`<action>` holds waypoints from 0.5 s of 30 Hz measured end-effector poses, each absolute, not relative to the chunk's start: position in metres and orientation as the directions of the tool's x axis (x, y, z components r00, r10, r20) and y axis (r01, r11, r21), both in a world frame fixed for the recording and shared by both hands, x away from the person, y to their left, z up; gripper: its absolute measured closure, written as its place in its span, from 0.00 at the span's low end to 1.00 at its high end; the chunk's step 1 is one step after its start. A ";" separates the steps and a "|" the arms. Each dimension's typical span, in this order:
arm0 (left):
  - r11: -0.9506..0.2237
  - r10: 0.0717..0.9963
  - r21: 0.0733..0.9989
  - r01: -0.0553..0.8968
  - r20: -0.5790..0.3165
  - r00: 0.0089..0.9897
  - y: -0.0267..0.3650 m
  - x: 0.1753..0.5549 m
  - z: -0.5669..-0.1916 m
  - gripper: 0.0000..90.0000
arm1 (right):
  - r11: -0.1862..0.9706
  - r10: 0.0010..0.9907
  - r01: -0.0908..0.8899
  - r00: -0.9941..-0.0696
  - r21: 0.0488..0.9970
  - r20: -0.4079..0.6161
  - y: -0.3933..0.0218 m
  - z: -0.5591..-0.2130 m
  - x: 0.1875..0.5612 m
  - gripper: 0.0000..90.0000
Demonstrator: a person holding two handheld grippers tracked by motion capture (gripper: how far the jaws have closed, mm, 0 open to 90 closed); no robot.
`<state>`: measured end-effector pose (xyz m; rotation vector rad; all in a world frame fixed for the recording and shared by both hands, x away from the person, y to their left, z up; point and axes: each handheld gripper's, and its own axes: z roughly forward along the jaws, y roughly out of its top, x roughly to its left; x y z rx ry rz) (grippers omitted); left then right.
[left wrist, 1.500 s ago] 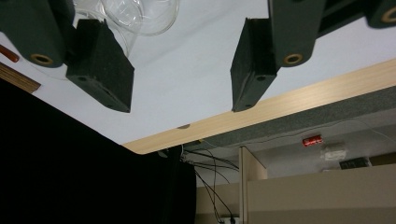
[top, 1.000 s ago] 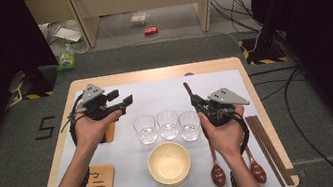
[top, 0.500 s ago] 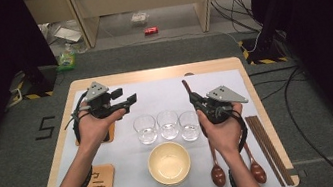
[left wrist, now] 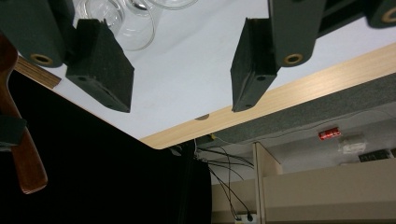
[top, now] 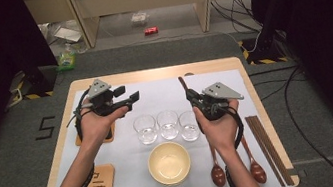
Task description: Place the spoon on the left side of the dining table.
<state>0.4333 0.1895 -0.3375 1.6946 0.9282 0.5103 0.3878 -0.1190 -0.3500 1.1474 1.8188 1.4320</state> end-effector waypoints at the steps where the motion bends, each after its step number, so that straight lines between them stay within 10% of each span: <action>1: -0.108 0.789 0.940 0.324 -0.118 0.603 0.189 0.433 -0.337 0.43 | 0.069 0.871 0.282 -0.484 0.957 0.080 -0.119 -0.350 0.388 0.95; 15: -0.105 0.771 0.943 0.314 -0.123 0.625 0.177 0.434 -0.329 0.43 | 0.083 0.864 0.268 -0.500 0.960 0.065 -0.106 -0.346 0.394 0.95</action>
